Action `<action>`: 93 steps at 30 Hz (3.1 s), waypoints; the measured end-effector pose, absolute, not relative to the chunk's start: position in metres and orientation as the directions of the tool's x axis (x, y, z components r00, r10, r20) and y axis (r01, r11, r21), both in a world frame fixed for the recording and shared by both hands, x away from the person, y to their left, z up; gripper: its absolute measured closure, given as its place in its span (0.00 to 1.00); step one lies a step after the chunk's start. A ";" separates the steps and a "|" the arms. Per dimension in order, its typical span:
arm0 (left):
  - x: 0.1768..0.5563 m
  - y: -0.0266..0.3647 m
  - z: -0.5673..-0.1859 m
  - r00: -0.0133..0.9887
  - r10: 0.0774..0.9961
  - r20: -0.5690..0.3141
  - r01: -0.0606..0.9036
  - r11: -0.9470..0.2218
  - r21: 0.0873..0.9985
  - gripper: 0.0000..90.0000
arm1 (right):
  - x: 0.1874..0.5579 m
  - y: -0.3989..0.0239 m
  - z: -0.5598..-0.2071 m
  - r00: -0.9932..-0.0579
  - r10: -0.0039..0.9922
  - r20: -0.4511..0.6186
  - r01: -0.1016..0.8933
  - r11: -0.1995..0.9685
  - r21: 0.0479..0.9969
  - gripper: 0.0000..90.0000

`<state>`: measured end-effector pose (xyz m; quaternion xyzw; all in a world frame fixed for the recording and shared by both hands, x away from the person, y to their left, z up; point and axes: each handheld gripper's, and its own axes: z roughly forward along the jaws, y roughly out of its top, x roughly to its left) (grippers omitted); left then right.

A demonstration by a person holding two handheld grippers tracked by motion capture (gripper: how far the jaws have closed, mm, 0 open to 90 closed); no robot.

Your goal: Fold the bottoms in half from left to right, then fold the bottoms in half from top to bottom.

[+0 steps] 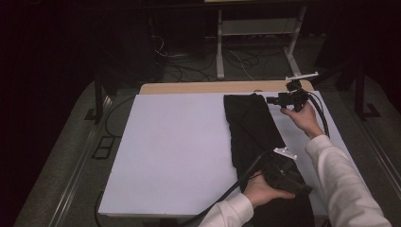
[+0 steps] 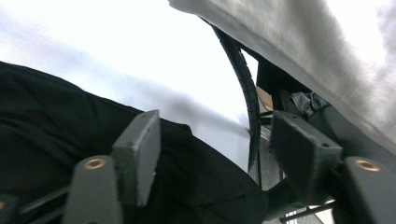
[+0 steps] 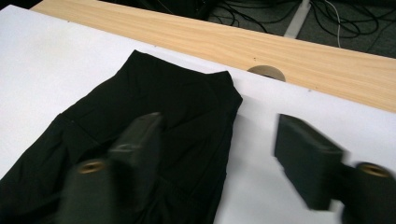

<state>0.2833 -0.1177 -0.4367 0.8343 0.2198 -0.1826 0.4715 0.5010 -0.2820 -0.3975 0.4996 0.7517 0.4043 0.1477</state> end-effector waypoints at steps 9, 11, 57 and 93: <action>0.291 -0.087 -0.421 0.879 0.250 -0.406 0.476 -0.415 0.775 0.09 | 0.491 -0.281 -0.389 -0.511 0.839 0.188 0.607 0.198 0.770 0.03; 0.295 -0.077 -0.418 0.883 0.275 -0.381 0.466 -0.411 0.783 0.02 | 0.491 -0.281 -0.389 -0.511 0.835 0.204 0.612 0.187 0.768 0.03; 0.396 0.014 -0.375 0.842 0.504 -0.192 0.399 -0.344 0.850 0.00 | 0.488 -0.286 -0.390 -0.554 0.796 0.243 0.611 0.191 0.768 0.03; 0.478 0.045 -0.405 0.736 0.607 -0.299 0.523 -0.230 0.821 0.00 | 0.498 -0.287 -0.410 -0.547 0.788 0.283 0.644 0.181 0.743 0.02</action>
